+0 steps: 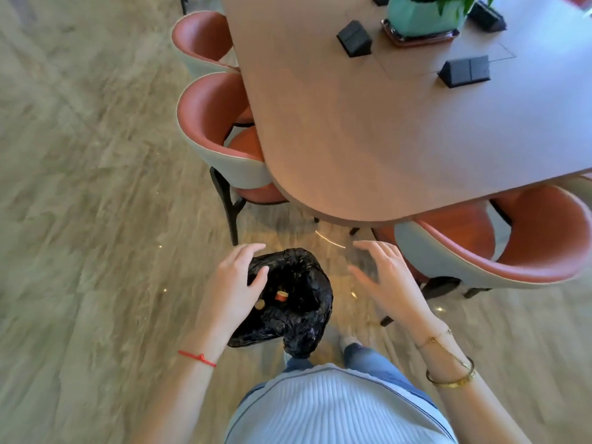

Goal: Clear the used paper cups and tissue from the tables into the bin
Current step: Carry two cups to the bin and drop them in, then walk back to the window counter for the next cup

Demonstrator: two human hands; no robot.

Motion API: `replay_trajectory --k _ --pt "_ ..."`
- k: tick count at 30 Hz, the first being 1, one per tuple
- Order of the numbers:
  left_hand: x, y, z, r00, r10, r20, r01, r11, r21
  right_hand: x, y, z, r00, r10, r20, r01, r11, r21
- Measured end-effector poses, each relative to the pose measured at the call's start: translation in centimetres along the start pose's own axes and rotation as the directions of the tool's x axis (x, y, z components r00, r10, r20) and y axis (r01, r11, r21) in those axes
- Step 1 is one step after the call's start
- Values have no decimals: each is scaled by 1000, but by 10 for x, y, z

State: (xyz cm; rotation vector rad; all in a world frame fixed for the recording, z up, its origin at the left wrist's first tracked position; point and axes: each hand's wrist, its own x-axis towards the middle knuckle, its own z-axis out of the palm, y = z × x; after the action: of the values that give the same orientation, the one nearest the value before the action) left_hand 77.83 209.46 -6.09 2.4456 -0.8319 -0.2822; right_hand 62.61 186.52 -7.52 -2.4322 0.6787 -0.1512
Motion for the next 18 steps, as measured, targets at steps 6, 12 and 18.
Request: replay_trajectory --k 6,12,18 --pt "18 64 32 978 194 74 -193 981 -24 -48 48 -37 982 126 -139 -124 992 26" --pt "22 158 86 912 378 160 -379 925 -26 -110 116 -87 929 255 -268 -241 967 82" --pt "11 278 162 816 519 256 -507 854 -118 -182 201 -152 842 397 -365 -384 917 111"
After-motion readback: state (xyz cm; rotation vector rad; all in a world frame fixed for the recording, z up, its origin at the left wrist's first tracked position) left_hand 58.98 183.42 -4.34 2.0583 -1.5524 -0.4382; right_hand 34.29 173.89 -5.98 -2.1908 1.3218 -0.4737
